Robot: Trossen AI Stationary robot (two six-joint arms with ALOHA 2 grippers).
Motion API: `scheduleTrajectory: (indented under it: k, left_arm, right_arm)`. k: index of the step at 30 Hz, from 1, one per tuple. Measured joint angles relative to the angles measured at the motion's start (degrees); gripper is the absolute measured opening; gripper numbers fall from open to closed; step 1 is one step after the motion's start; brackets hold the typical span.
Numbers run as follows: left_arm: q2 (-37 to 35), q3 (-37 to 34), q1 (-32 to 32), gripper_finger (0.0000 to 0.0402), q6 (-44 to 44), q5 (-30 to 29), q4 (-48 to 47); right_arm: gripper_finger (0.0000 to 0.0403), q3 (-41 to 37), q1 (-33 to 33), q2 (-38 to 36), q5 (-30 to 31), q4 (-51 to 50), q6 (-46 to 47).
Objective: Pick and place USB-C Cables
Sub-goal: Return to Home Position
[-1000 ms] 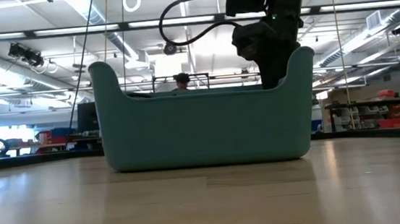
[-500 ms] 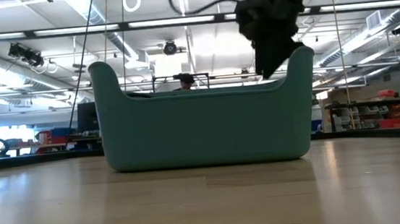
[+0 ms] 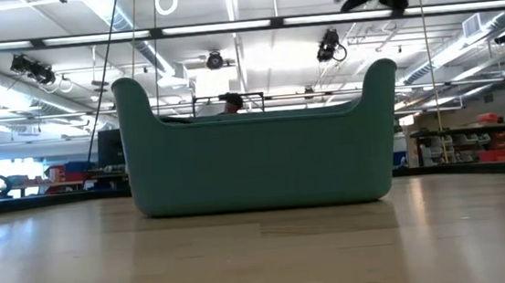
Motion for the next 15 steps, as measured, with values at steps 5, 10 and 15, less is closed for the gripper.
scheduleTrajectory:
  k: [5, 10, 15]
  left_arm:
    - [0.0, 0.02, -2.81, 0.0227, 4.0, 0.51, 0.0]
    - [0.0, 0.02, -5.45, 0.0227, 4.75, 0.61, 0.0]
    - [-1.45, 0.04, -6.0, 0.0227, -0.03, 0.56, -0.02]
  right_arm:
    - [0.011, 0.0, 0.02, -10.37, 0.16, 0.2, -2.57]
    - [0.011, 0.0, 0.02, -19.35, 0.35, 0.19, -4.81]
    - [0.011, 0.0, -0.02, -27.18, 0.03, 0.13, -5.78]
